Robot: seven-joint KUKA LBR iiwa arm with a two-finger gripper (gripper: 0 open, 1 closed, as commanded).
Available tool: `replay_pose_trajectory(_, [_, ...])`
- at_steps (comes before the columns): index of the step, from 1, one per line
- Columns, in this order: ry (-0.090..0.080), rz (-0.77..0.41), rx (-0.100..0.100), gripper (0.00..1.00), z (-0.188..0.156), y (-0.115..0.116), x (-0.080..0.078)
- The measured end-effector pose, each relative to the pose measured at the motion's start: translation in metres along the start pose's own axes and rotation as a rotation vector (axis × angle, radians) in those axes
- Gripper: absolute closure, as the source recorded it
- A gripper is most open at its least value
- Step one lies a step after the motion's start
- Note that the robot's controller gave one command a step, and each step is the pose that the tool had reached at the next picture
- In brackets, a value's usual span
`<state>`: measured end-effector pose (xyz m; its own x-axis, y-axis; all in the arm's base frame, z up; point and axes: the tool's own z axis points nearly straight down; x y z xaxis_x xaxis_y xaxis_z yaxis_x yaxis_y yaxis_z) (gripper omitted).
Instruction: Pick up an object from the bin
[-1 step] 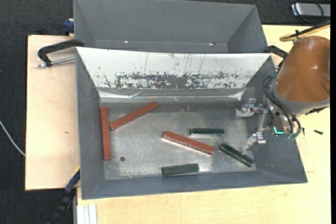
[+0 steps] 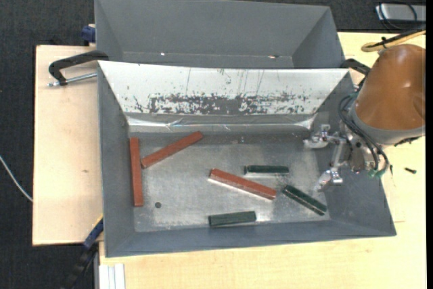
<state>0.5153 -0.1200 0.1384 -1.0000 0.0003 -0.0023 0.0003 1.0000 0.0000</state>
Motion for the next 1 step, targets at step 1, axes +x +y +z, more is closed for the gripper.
replay_pose_trajectory(1, [0.001, -0.004, -0.001, 1.00, 0.0624, 0.0267, 0.0166])
